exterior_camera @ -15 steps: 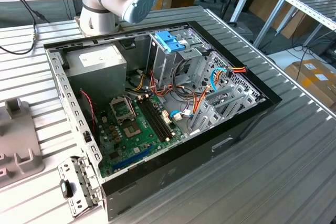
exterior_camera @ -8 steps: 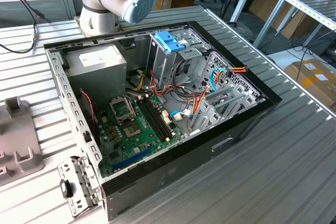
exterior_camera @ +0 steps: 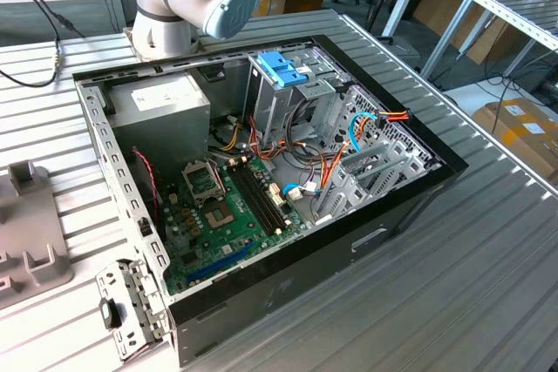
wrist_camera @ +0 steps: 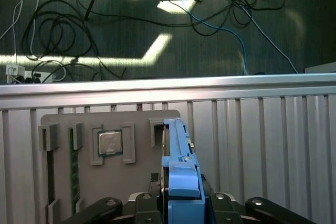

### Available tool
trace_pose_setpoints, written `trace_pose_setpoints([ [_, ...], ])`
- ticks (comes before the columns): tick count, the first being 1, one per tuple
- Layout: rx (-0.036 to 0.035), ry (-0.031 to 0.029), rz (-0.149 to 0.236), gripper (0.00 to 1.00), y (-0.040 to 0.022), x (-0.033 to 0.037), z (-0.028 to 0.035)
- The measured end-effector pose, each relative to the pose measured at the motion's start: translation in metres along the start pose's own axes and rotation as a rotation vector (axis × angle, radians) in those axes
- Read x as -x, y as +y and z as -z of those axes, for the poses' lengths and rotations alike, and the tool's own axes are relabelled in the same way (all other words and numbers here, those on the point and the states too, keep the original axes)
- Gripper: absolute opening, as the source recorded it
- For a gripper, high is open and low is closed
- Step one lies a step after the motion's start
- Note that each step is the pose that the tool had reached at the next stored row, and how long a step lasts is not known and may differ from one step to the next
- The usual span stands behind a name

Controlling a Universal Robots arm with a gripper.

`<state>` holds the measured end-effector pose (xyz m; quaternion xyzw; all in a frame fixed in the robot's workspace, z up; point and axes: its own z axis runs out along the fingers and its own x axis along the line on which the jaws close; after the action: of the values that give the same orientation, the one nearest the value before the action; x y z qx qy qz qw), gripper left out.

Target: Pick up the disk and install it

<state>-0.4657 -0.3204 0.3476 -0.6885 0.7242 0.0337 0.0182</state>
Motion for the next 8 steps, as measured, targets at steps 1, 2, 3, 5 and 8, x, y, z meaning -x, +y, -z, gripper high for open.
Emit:
trace_pose_setpoints([
  [1, 0.0001, -0.0002, 0.000, 0.37, 0.0000, -0.0001, 0.0007],
  [2, 0.0002, -0.0005, 0.000, 0.37, 0.0000, -0.0002, 0.0017],
  [3, 0.0001, -0.0010, 0.000, 0.37, 0.0000, -0.0003, 0.0023],
  [5, 0.0002, -0.0023, 0.000, 0.37, 0.0000, -0.0008, 0.0038],
  [8, 0.0005, -0.0043, 0.000, 0.37, 0.0000, -0.0015, 0.0055],
])
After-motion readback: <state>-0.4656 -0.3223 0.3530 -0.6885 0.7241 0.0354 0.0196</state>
